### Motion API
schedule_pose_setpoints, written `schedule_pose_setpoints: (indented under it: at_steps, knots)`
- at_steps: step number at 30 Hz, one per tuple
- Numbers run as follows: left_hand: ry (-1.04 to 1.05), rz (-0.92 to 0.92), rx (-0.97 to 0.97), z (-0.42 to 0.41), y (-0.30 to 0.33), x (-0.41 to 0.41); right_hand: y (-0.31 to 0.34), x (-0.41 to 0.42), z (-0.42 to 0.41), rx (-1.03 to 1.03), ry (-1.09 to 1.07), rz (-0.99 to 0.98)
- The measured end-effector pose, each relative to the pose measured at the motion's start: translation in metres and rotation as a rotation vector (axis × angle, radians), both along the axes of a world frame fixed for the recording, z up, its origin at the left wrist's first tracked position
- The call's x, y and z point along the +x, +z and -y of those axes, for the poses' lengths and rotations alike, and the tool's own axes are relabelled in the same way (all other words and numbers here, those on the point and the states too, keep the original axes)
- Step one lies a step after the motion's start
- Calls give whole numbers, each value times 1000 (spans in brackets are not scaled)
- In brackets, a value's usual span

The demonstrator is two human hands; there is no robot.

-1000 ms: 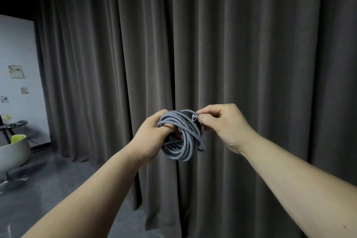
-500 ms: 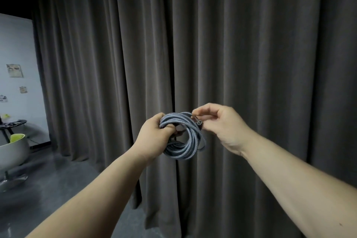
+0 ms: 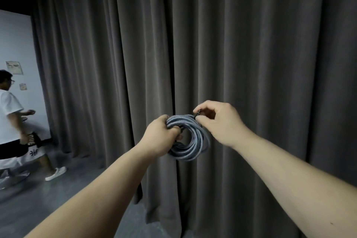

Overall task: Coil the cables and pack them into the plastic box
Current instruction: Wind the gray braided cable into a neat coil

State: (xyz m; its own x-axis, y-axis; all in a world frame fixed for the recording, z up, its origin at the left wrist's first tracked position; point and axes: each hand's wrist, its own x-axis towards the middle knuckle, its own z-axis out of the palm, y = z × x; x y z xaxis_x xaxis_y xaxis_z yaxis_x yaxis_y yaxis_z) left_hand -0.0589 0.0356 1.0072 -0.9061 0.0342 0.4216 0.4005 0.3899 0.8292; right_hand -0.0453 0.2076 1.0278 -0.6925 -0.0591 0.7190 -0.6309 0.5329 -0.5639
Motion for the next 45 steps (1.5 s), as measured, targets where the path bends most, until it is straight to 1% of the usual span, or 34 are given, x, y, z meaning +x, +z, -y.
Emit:
schedule_pose_setpoints:
  at_steps: [2,5,9,11,13,16,18,20,22,24,26,31,32,33,36,39,41,43,45]
  knots:
    - [40,-33,-111,-3,-2,0,1,3,4,-89,91,36]
    - [95,-41,-127,-6,-3,0,-1,5,2,-155,183,98]
    - [118,21,-38,-12,-9,-5,-16,0,-5,-177,208,283]
    - [96,23,3,-18,-12,-6,-27,-6,-7,-162,151,289]
    - [26,46,69,-25,-16,-8,-36,-9,-11,-191,140,275]
    - [-68,148,207,-33,-26,-16,-43,-8,-19,-318,145,316]
    - [-92,199,277,-39,-35,-21,-48,-2,-26,-413,138,330]
    - [-104,214,306,-46,-43,-26,-57,3,-31,-505,208,406]
    - [-127,206,297,-54,-51,-30,-68,7,-33,-551,293,512]
    - [-165,225,272,-62,-61,-35,-82,6,-36,-526,257,540]
    - [-228,278,277,-68,-77,-40,-95,5,-40,-496,175,527]
    - [-592,558,425,-78,-121,-44,-138,2,-59,-522,-65,514]
    - [-611,603,437,-80,-129,-45,-148,1,-61,-533,-90,517]
    - [-612,646,446,-84,-140,-48,-157,0,-64,-541,-105,525]
    - [-549,662,538,-99,-163,-50,-181,-5,-75,-539,-115,563]
    - [-477,707,585,-118,-185,-55,-210,-15,-88,-509,-136,594]
    - [-436,746,613,-131,-201,-62,-230,-21,-95,-529,-129,619]
    - [-425,806,642,-142,-218,-68,-249,-24,-103,-591,-85,696]
    - [-426,875,673,-153,-238,-74,-268,-26,-114,-670,-6,818]
